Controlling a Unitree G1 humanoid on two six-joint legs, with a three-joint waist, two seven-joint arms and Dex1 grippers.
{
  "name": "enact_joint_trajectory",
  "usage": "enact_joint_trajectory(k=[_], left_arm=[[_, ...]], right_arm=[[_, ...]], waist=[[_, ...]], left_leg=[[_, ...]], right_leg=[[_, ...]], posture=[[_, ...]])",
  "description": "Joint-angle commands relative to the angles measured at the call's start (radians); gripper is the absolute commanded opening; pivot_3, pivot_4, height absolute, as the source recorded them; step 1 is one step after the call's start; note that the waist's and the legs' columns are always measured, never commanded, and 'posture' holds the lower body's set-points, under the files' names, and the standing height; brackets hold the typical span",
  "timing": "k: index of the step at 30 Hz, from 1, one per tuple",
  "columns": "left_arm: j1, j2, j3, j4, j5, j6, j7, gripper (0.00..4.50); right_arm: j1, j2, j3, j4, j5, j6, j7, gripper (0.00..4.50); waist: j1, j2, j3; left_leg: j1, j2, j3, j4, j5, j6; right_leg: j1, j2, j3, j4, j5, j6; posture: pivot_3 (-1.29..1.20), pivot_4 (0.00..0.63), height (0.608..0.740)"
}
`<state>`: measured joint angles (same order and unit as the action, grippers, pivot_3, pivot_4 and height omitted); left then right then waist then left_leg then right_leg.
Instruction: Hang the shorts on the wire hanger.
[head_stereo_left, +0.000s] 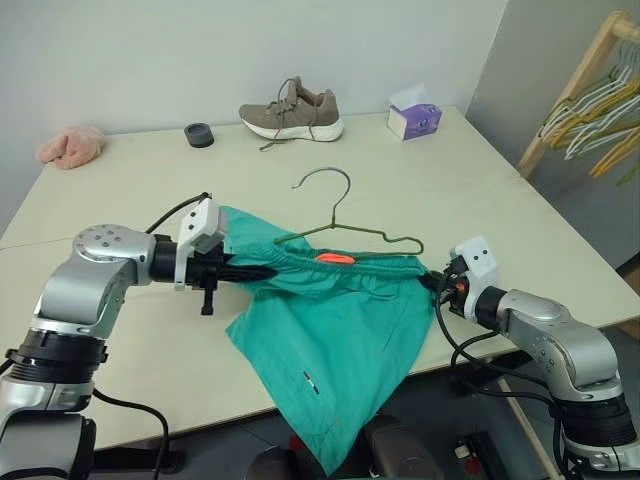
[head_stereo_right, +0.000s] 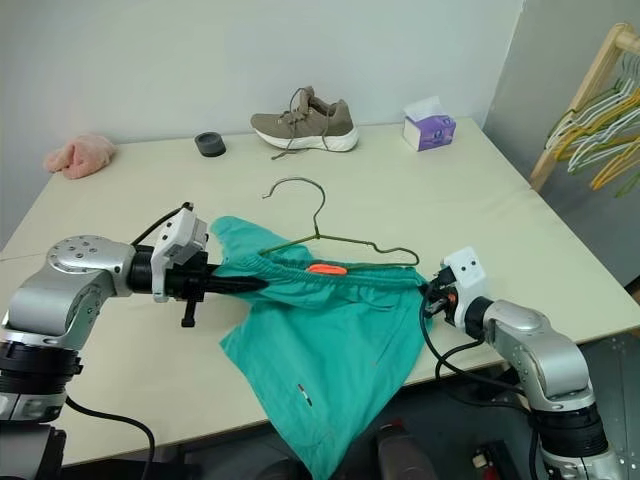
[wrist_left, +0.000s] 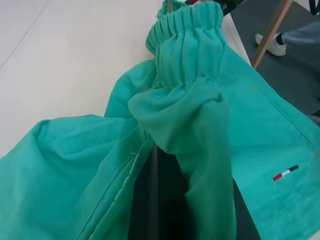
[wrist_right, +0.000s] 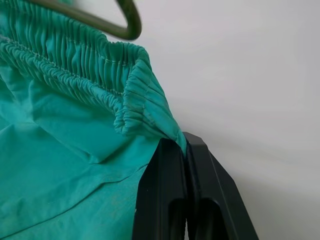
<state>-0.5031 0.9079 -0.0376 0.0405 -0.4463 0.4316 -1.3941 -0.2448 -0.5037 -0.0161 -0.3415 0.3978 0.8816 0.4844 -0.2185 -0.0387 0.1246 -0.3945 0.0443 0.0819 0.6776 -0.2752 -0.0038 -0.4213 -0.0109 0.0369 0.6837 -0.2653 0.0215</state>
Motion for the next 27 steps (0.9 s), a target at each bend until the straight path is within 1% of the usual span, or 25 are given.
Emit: enact_joint_trajectory(k=[1, 11, 18, 21, 24, 27], left_arm=[[0.005, 0.051, 0.037, -0.005, 0.008, -0.019, -0.03, 0.0], [-0.002, 0.064, 0.01, 0.058, 0.1, -0.093, -0.011, 0.0], [-0.001, 0.066, -0.018, 0.092, 0.165, -0.16, -0.005, 0.0], [-0.004, 0.055, -0.033, 0.093, 0.184, -0.179, -0.004, 0.0], [-0.016, 0.023, -0.045, 0.083, 0.184, -0.175, 0.008, 0.0], [-0.02, -0.013, -0.061, 0.067, 0.185, -0.176, 0.019, 0.0]], right_arm=[[0.003, -0.042, -0.078, 0.03, -0.022, 0.004, -0.028, 0.04], [-0.001, -0.07, -0.073, 0.022, -0.006, -0.004, -0.019, 0.04], [-0.016, -0.121, -0.042, -0.041, -0.008, -0.011, 0.016, 0.04], [-0.056, -0.142, -0.003, -0.064, -0.018, -0.021, 0.036, 0.04], [-0.11, -0.162, 0.071, -0.083, -0.034, -0.036, 0.065, 0.04], [-0.165, -0.152, 0.14, -0.111, -0.044, -0.038, 0.082, 0.04]], waist=[[0.0, 0.0, 0.0], [0.0, 0.0, 0.0], [0.0, 0.0, 0.0], [-0.001, 0.0, 0.0], [-0.002, 0.0, 0.0], [-0.002, 0.0, 0.0]], left_leg=[[0.0, 0.0, 0.0, 0.0, 0.0, 0.0], [0.0, 0.0, 0.0, 0.0, 0.0, 0.0], [0.0, 0.0, 0.0, 0.0, 0.0, 0.0], [0.0, 0.0, 0.0, 0.0, 0.0, 0.0], [0.0, 0.0, 0.0, 0.0, 0.0, 0.0], [0.0, 0.0, 0.0, 0.0, 0.0, 0.0]], right_leg=[[0.0, 0.0, 0.0, 0.0, 0.0, 0.0], [0.0, 0.0, 0.0, 0.0, 0.0, 0.0], [0.0, 0.0, 0.0, 0.0, 0.0, 0.0], [0.0, 0.0, 0.0, 0.0, 0.0, 0.001], [0.0, 0.0, 0.0, 0.0, 0.0, 0.001], [0.0, 0.0, 0.0, -0.001, 0.0, 0.001]], posture=[[-0.23, 0.095, 0.74], [-0.23, 0.095, 0.74], [-0.23, 0.098, 0.74], [-0.24, 0.099, 0.74], [-0.24, 0.099, 0.74], [-0.24, 0.099, 0.74]])
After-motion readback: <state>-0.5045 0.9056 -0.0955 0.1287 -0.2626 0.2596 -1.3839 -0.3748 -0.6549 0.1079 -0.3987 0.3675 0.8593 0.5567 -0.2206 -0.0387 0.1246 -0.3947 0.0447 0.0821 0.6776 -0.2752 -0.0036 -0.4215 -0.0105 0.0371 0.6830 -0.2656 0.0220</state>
